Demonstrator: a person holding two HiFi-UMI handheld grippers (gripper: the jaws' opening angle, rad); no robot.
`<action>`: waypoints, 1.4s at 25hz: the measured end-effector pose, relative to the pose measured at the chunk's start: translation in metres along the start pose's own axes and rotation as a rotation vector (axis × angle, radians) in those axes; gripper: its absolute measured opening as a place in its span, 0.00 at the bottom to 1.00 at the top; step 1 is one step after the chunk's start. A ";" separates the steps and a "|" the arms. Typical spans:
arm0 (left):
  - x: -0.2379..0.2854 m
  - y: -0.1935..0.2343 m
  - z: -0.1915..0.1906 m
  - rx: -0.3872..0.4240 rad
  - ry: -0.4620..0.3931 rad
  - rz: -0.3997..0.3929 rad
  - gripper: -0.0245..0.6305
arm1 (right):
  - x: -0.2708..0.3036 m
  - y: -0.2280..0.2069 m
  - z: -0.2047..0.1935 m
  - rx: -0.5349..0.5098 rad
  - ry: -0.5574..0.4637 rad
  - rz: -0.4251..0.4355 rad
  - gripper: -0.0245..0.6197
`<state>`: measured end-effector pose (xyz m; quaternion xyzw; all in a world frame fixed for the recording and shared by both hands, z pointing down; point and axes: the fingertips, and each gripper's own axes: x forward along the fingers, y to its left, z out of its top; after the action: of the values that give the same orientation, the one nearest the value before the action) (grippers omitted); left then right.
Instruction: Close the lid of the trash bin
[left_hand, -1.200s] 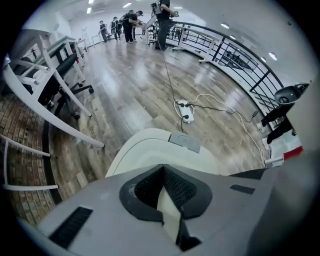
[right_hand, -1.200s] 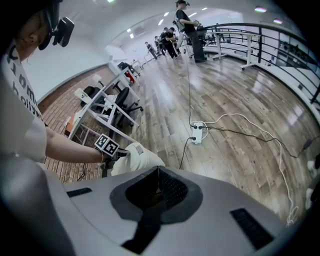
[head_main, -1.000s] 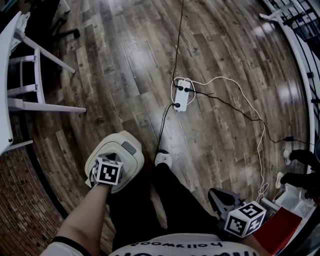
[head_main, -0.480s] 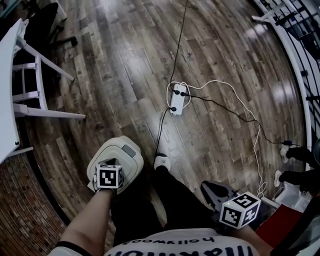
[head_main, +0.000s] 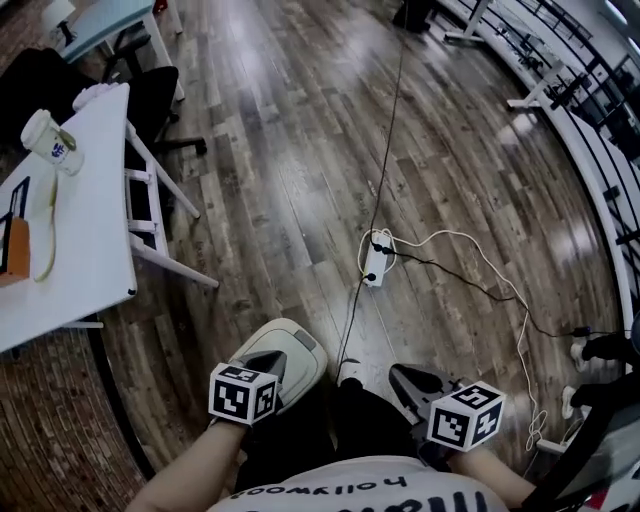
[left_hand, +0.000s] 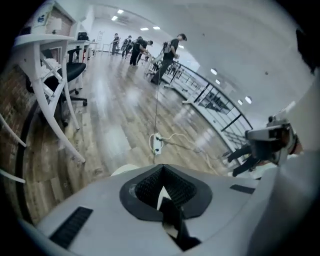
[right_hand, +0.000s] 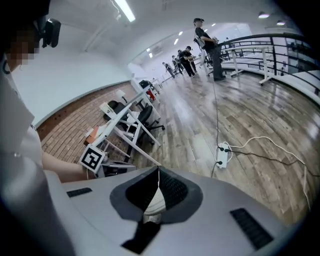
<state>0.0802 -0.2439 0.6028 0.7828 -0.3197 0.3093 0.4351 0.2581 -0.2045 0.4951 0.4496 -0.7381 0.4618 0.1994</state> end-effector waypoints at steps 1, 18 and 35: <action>-0.018 -0.010 0.011 -0.019 -0.055 -0.052 0.05 | 0.002 0.013 0.007 -0.009 -0.020 0.013 0.05; -0.349 -0.075 0.084 0.450 -0.605 -0.377 0.05 | -0.092 0.269 0.063 -0.210 -0.594 0.080 0.05; -0.368 -0.094 0.075 0.446 -0.653 -0.364 0.05 | -0.167 0.262 0.045 -0.311 -0.673 -0.059 0.05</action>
<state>-0.0539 -0.1853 0.2446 0.9581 -0.2224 0.0251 0.1787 0.1276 -0.1188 0.2223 0.5617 -0.8104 0.1645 0.0247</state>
